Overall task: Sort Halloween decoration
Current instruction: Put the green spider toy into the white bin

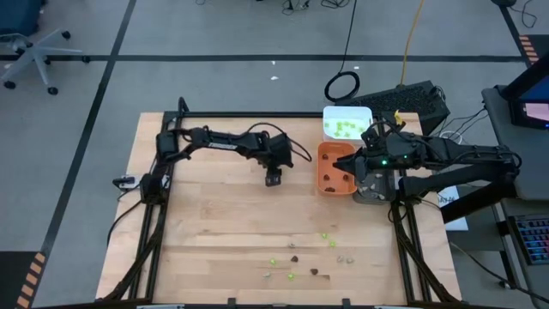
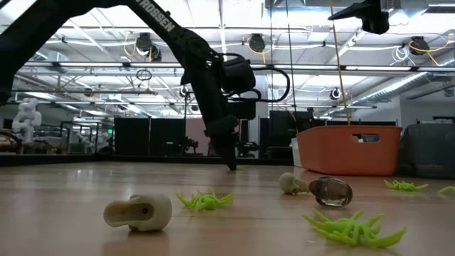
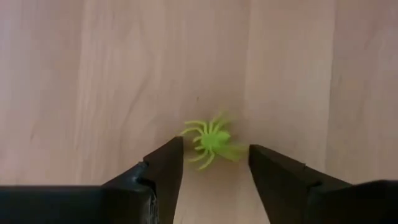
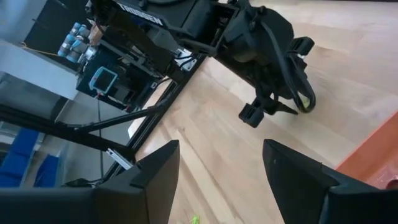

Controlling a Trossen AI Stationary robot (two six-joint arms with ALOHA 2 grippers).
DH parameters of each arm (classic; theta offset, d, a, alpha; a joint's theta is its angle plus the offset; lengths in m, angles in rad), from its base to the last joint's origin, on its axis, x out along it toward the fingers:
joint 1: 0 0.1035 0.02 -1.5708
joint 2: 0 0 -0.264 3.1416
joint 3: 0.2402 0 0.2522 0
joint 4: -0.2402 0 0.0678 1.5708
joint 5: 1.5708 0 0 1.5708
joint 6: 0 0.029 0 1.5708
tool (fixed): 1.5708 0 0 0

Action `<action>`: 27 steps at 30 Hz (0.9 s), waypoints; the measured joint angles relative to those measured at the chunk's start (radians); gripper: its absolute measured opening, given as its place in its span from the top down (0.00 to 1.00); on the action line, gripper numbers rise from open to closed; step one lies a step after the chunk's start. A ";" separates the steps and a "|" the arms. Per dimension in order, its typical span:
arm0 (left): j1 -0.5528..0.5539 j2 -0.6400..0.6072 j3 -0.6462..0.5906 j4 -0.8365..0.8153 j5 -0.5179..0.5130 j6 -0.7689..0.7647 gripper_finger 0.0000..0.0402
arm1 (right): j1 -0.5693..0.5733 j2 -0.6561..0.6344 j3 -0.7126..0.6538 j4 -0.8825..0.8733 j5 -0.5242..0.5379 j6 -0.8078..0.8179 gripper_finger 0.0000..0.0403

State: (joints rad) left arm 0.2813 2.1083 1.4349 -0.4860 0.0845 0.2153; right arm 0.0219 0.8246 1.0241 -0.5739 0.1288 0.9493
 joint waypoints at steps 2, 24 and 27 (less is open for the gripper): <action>-0.010 0.010 0.000 0.022 -0.011 0.003 0.52 | 0.000 0.000 0.000 -0.002 -0.001 0.000 0.47; -0.016 -0.078 0.046 0.065 0.057 -0.053 1.00 | 0.000 0.000 0.001 -0.011 -0.003 -0.079 0.47; -0.015 -0.129 0.059 0.062 0.057 -0.065 1.00 | 0.000 0.000 0.001 -0.024 -0.003 -0.083 0.47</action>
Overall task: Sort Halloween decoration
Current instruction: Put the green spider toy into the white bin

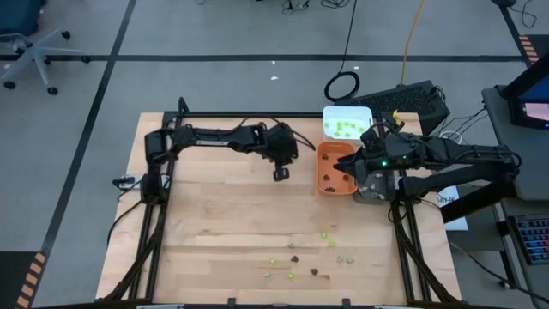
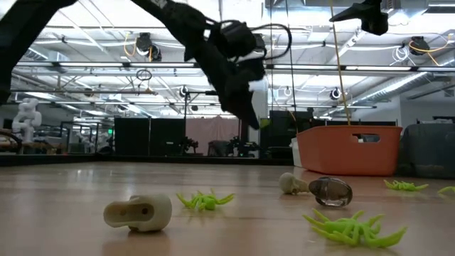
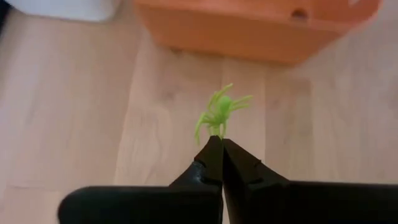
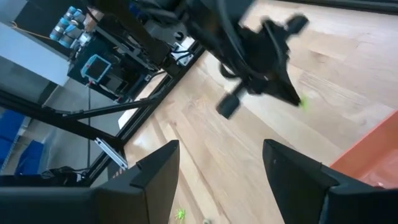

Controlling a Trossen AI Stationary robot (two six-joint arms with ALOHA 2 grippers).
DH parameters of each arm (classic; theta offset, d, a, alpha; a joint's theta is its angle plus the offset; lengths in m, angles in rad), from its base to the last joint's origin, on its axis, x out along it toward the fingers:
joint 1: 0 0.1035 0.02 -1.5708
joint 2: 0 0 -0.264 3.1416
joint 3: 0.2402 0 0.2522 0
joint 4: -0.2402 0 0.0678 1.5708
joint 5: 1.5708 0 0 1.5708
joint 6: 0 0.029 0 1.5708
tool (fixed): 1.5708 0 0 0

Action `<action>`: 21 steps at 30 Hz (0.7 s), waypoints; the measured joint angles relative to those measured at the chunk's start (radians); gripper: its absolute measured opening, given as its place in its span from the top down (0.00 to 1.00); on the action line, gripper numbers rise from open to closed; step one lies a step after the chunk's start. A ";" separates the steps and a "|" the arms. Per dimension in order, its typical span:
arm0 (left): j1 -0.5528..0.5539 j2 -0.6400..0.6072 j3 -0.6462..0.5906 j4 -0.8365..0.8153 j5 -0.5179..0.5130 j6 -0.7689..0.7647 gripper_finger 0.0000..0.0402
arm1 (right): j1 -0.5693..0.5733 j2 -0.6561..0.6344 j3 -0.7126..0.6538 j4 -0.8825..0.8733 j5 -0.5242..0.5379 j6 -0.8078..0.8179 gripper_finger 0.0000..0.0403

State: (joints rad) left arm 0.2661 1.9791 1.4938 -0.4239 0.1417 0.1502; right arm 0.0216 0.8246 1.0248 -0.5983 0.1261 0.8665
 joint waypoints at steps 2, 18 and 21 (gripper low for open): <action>0.000 -0.032 0.003 0.004 0.016 -0.032 1.00 | 0.000 0.000 0.000 -0.013 0.000 0.000 0.47; -0.027 -0.187 0.013 0.329 0.191 -0.538 1.00 | -0.017 0.072 0.000 0.053 0.137 -0.077 0.47; -0.041 -0.194 0.015 0.383 0.161 -0.562 1.00 | -0.042 0.116 0.001 0.113 0.137 -0.096 0.47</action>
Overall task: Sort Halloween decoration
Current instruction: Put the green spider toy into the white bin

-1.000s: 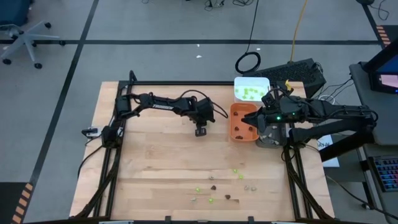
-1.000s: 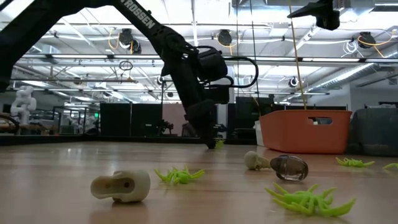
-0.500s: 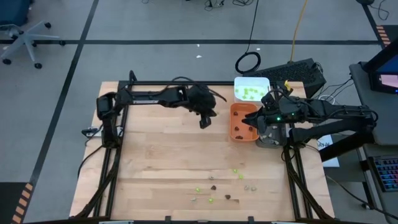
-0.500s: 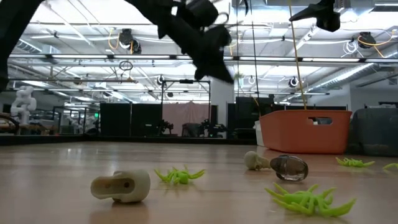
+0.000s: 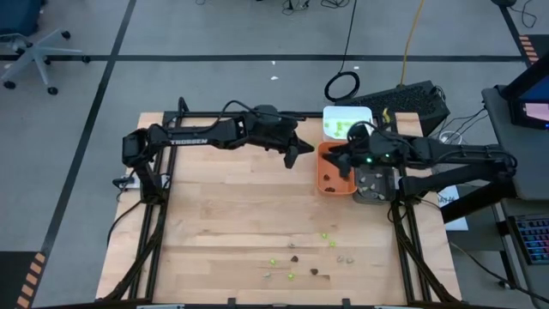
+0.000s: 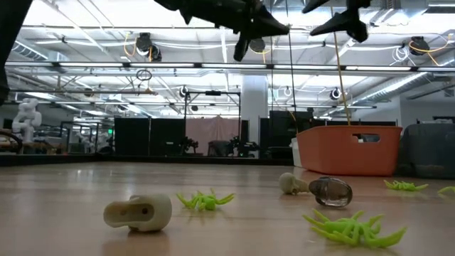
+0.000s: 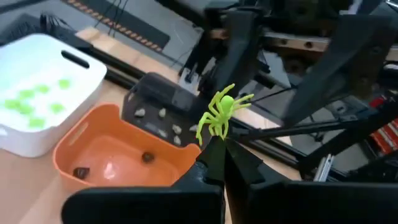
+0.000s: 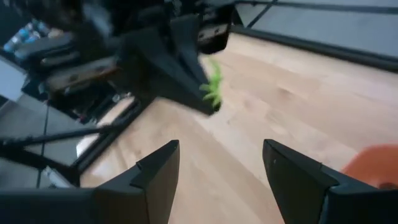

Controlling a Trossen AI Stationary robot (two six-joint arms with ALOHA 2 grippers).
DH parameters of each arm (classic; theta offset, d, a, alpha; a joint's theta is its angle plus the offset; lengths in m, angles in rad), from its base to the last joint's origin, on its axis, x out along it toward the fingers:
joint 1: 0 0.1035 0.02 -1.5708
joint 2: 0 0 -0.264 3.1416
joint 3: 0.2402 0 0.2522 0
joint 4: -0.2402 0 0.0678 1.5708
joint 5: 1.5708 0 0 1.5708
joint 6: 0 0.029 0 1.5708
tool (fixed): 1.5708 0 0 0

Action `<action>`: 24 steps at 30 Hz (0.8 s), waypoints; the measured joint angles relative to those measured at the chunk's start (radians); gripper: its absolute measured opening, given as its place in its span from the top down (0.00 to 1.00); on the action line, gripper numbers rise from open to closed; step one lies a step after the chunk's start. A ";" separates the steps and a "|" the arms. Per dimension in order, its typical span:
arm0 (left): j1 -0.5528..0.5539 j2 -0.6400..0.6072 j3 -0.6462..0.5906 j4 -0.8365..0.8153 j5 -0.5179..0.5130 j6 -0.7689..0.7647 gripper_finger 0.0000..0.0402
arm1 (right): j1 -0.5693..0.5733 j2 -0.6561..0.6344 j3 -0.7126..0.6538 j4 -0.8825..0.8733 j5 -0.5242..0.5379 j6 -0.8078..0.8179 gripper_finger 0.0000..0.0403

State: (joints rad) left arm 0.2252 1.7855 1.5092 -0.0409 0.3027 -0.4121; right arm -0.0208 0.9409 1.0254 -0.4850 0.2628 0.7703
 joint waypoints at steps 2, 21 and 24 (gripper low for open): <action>-0.009 0.000 0.000 -0.001 -0.026 0.000 1.00 | -0.014 0.020 0.000 0.032 0.004 0.000 0.47; -0.055 0.003 -0.001 0.002 -0.147 0.052 1.00 | -0.032 0.128 0.000 0.183 0.041 -0.136 0.64; -0.055 0.003 -0.001 0.000 -0.154 0.052 1.00 | -0.032 0.123 0.000 0.183 0.038 -0.141 0.78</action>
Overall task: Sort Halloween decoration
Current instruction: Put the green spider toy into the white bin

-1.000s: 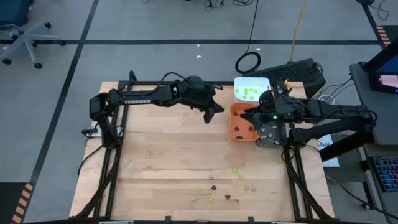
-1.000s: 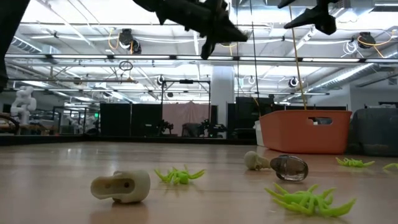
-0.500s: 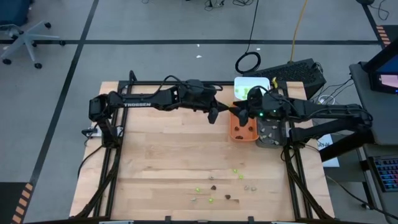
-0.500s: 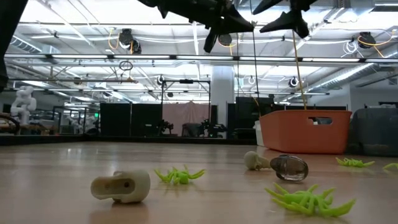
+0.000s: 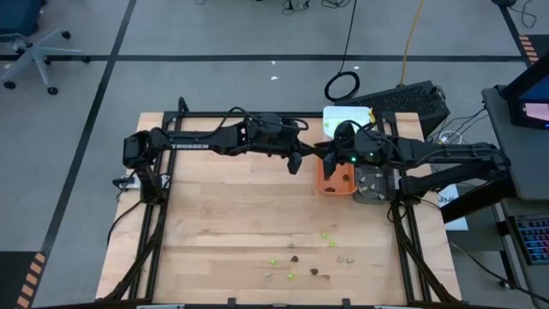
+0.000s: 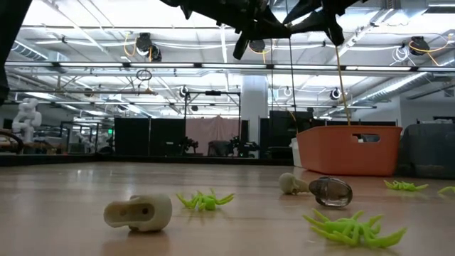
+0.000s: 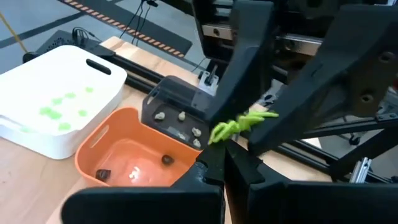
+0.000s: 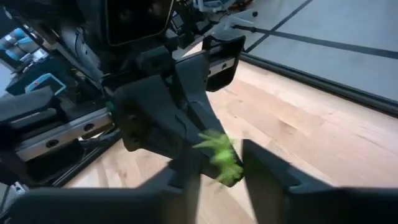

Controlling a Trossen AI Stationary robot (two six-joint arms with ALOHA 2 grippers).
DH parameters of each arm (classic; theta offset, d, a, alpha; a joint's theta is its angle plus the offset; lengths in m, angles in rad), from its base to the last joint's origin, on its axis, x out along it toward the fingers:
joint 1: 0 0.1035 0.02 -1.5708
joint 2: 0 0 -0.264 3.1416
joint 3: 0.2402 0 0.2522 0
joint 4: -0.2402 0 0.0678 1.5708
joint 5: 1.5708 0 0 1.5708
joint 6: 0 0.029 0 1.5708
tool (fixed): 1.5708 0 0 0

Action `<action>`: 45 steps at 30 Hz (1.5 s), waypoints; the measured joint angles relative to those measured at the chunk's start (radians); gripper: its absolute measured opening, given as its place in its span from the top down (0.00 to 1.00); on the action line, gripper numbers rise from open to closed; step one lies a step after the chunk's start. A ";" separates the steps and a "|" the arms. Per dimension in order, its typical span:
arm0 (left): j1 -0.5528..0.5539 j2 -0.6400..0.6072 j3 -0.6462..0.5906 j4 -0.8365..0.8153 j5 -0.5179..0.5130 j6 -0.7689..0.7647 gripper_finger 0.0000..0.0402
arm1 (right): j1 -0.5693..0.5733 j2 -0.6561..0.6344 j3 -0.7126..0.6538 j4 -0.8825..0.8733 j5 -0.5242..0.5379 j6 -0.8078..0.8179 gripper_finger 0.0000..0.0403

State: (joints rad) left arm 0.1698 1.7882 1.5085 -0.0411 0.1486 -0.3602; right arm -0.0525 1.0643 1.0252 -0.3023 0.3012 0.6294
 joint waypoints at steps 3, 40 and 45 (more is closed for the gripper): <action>0.001 0.000 0.000 0.003 0.003 0.001 1.00 | -0.001 -0.013 0.000 0.000 0.011 -0.016 0.93; -0.148 -0.002 -0.068 -0.672 0.135 -0.203 0.77 | -0.768 0.178 -0.001 -0.364 -0.201 -0.117 0.99; -0.225 -0.002 -0.073 -0.683 0.135 -0.353 0.77 | -0.820 0.252 -0.001 -0.362 -0.216 -0.100 0.93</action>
State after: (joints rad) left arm -0.0547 1.7866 1.4357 -0.7240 0.2833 -0.7133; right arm -0.8729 1.3163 1.0241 -0.6643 0.0855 0.5291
